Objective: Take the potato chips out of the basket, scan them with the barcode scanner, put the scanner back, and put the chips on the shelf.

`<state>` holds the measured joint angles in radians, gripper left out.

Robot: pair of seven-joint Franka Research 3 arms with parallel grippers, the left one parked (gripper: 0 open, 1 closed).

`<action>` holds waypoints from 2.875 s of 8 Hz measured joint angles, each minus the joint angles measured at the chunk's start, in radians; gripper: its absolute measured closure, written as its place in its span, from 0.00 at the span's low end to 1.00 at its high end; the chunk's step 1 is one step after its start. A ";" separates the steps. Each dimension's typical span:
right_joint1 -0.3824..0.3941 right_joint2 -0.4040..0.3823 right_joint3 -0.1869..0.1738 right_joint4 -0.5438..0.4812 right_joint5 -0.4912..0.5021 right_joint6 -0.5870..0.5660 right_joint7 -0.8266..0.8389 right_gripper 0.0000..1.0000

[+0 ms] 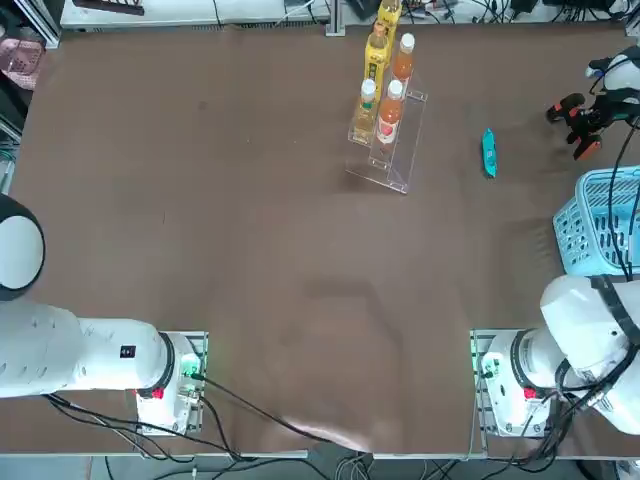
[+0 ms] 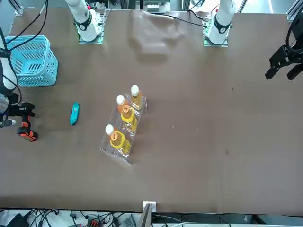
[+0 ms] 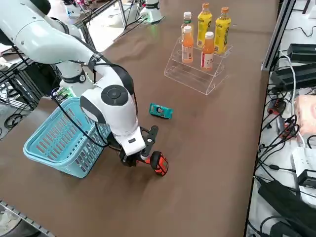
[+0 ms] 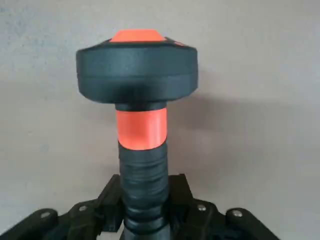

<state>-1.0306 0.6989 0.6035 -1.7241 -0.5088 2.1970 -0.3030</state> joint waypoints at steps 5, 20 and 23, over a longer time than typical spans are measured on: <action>0.000 0.003 -0.001 0.000 0.000 0.001 0.000 0.49; 0.005 -0.083 0.177 0.082 0.002 -0.289 0.156 0.00; 0.082 -0.097 0.252 0.044 -0.005 -0.313 0.409 0.00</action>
<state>-0.9481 0.6023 0.8555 -1.6800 -0.5141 1.8838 0.1056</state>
